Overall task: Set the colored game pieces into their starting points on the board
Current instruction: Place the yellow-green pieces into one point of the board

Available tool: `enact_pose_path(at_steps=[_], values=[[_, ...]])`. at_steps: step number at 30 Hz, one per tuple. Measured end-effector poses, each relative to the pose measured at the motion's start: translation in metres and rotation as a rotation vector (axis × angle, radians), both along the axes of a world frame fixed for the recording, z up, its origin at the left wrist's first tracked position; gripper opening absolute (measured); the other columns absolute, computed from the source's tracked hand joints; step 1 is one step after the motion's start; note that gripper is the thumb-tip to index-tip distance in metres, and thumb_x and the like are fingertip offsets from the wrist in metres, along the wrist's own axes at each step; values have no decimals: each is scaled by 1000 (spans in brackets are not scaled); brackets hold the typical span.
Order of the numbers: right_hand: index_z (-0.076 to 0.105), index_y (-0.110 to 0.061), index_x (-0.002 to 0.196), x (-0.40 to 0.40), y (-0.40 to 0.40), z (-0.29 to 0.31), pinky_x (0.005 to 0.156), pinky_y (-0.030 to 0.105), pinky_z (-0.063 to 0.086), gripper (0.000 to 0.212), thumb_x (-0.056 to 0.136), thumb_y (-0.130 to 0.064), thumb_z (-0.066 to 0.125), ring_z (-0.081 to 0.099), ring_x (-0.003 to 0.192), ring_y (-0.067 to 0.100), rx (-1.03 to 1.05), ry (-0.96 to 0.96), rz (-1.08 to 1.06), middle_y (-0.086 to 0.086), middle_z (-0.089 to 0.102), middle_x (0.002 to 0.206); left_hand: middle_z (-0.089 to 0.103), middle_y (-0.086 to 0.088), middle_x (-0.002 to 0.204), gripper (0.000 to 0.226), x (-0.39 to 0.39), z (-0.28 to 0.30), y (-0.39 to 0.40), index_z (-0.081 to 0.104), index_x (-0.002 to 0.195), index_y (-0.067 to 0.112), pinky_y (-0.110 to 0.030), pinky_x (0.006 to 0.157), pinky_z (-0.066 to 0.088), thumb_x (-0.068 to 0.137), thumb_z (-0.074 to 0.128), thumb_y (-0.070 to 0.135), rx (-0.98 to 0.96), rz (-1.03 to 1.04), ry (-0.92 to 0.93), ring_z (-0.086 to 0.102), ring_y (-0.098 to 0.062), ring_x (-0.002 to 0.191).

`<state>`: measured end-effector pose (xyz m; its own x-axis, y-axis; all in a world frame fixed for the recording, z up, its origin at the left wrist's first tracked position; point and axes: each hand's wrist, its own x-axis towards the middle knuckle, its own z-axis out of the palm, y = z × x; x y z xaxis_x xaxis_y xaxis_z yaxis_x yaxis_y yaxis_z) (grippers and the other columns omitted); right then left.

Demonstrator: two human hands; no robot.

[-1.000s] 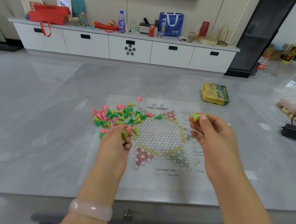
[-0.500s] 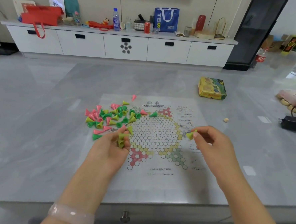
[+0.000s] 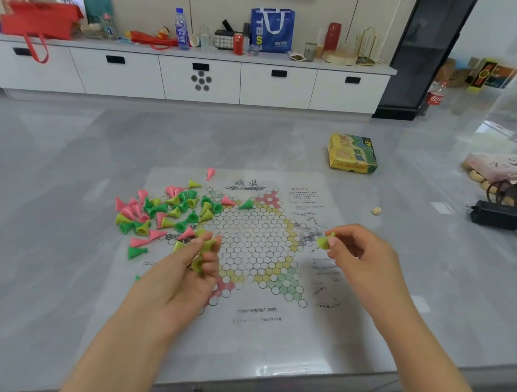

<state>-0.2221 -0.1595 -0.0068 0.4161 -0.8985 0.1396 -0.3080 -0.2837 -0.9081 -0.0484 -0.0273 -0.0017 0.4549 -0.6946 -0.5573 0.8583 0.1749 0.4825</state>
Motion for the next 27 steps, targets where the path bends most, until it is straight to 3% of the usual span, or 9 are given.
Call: enact_pose_path(at_steps=[2, 6, 9, 12, 17, 20, 27], values=[[64, -23, 78, 2, -3, -2, 73, 22, 47, 17, 86, -9, 56, 63, 74, 8, -3, 5, -8, -8, 68, 75, 62, -2, 60, 16, -2, 1, 0, 57, 87, 9, -10, 32, 30, 93, 44, 16, 11, -29, 1, 40, -5, 34], [63, -22, 79, 11, -3, -3, 76, 28, 50, 16, 87, -11, 56, 64, 79, 15, -14, 0, -6, -5, 69, 79, 51, 6, 49, 25, 7, 7, 2, 53, 76, 14, -11, 31, 20, 93, 43, 30, 41, -2, -59, 33, -4, 32], [62, -26, 78, 14, 2, -1, 70, 15, 47, 15, 86, -14, 57, 64, 74, 5, -39, 46, 62, -10, 68, 74, 43, 8, 44, 28, 21, 12, 6, 52, 72, 16, -12, 30, 21, 91, 45, 36, 22, 64, -71, 32, -3, 31], [62, -27, 77, 11, -12, 0, 68, 15, 46, 17, 86, -13, 58, 62, 72, 2, -102, 79, -21, -11, 69, 76, 42, 8, 46, 24, 27, 14, 12, 53, 73, 17, -12, 30, 22, 89, 49, 34, 18, 74, -84, 32, -3, 33], [65, -18, 83, 7, -51, -28, 71, 21, 39, 11, 87, -11, 56, 62, 86, 17, -69, 113, -267, -2, 67, 84, 46, 5, 48, 16, 18, 9, 15, 53, 78, 16, -11, 30, 23, 88, 50, 28, 35, -12, -107, 35, -4, 33], [67, -15, 91, 13, -60, -39, 74, 23, 39, 12, 88, -14, 56, 62, 88, 16, -83, 155, -266, -3, 68, 88, 49, 5, 49, 16, 14, 6, 11, 55, 76, 16, -10, 30, 25, 89, 49, 25, 74, -26, -122, 35, -4, 34], [67, -20, 90, 10, -64, -47, 65, 18, 42, 10, 88, -19, 58, 58, 83, 11, -234, 263, -121, -8, 67, 87, 57, 3, 58, 7, 2, 6, -6, 57, 82, 16, -9, 31, 27, 87, 52, 18, 126, -53, -197, 37, -4, 39]])
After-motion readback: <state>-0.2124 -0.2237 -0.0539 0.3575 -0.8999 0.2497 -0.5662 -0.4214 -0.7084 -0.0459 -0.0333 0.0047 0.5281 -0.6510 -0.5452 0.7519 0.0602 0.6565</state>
